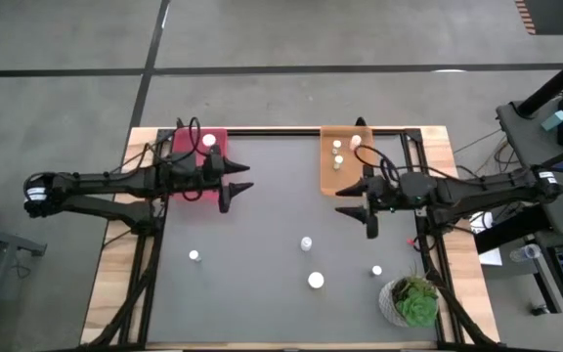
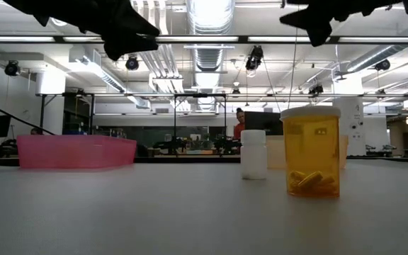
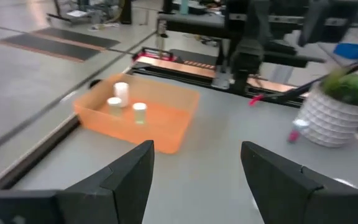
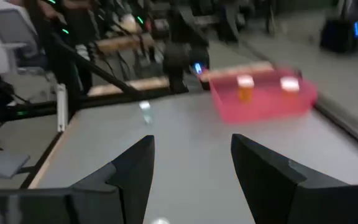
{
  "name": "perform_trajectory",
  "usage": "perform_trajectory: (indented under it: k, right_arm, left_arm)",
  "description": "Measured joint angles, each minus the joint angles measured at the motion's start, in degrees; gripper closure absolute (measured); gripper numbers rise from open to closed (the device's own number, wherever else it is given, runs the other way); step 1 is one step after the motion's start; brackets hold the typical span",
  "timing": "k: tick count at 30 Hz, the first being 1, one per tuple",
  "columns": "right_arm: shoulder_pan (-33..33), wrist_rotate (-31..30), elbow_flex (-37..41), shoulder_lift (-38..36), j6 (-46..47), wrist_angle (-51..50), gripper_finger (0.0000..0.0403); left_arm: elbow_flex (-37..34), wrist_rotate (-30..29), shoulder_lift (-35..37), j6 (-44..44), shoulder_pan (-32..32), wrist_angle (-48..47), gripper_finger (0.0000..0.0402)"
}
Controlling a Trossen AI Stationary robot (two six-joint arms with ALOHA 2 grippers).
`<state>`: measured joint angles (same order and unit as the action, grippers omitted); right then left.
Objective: Pick and place medicine bottles into bin by pill shape (circle, oval)
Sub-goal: Put the blue tablet bottle into the orange bin
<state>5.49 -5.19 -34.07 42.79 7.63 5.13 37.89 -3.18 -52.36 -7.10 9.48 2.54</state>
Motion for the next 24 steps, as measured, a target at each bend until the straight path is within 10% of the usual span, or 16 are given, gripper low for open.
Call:
perform_trajectory:
  k: [24]
  right_arm:
    - [1.42,11.71,11.08,-9.61,-16.65,16.72,0.0197]
  left_arm:
    - [20.51,-1.60,-21.73,1.00,-11.59,-8.55,0.0175]
